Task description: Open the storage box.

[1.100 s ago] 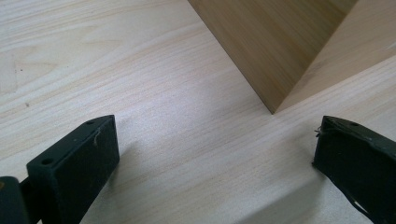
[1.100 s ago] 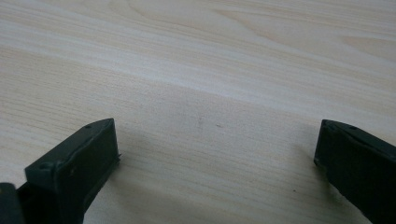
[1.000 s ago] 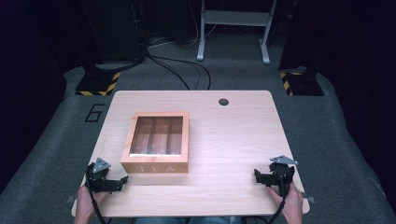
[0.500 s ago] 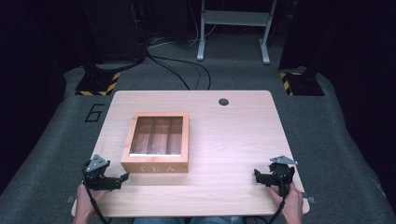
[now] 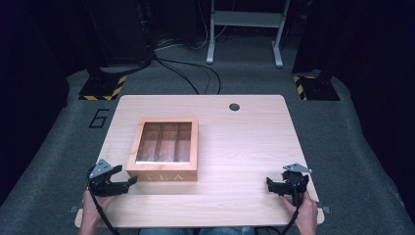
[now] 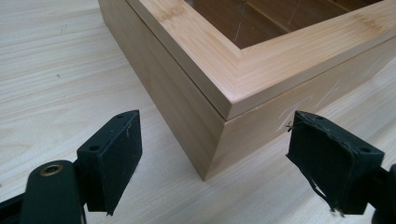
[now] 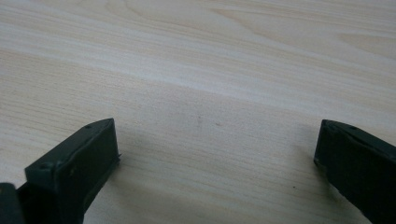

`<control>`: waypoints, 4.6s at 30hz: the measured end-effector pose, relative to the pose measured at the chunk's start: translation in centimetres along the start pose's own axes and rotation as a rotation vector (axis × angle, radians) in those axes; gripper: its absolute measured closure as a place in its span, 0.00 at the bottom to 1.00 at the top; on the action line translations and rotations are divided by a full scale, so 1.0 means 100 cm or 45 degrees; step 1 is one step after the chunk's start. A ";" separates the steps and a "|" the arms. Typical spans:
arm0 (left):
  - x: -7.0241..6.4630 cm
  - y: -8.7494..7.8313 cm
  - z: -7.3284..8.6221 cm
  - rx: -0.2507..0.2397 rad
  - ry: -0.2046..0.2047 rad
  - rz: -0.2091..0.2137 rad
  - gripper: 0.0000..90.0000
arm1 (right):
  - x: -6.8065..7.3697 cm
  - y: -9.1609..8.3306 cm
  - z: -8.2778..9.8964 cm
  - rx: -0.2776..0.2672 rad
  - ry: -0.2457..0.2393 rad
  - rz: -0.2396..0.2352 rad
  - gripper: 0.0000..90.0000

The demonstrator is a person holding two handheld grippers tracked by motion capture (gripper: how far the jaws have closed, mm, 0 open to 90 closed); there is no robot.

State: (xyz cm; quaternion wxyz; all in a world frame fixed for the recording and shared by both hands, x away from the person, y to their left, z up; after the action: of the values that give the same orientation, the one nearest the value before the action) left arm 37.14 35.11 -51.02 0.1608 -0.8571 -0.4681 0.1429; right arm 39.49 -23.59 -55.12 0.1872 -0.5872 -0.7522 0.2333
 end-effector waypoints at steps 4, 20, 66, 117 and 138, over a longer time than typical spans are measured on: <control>-0.001 0.001 -0.003 0.013 0.024 0.019 0.22 | 0.000 0.000 0.000 0.000 0.000 0.000 0.00; -0.001 0.003 -0.006 -0.024 -0.008 0.102 0.44 | 0.000 0.000 0.000 0.000 0.000 0.000 0.00; -0.007 -0.006 -0.023 -0.103 -0.004 0.080 0.54 | 0.000 0.000 0.000 0.000 0.000 0.000 0.00; 0.001 -0.002 -0.119 -0.219 0.154 -0.112 0.49 | 0.000 0.000 0.000 0.000 0.000 0.000 0.00; 0.017 0.008 -0.153 -0.218 0.131 -0.110 0.58 | 0.000 0.000 0.000 0.000 0.000 0.000 0.00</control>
State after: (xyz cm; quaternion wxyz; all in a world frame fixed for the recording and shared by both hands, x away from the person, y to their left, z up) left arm 44.68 33.96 -37.62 0.1167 -0.8530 -0.5061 0.0512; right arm 39.49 -23.60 -55.12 0.1871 -0.5871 -0.7523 0.2332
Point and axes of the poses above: each handheld gripper's, and its own axes: y roughly forward along the jaws, z roughly out of its underside, x roughly to its left, the point moved 3 cm from there along y, roughly forward along the jaws, and after that the axes turned 9 degrees about -x, right-handed, at the moved point
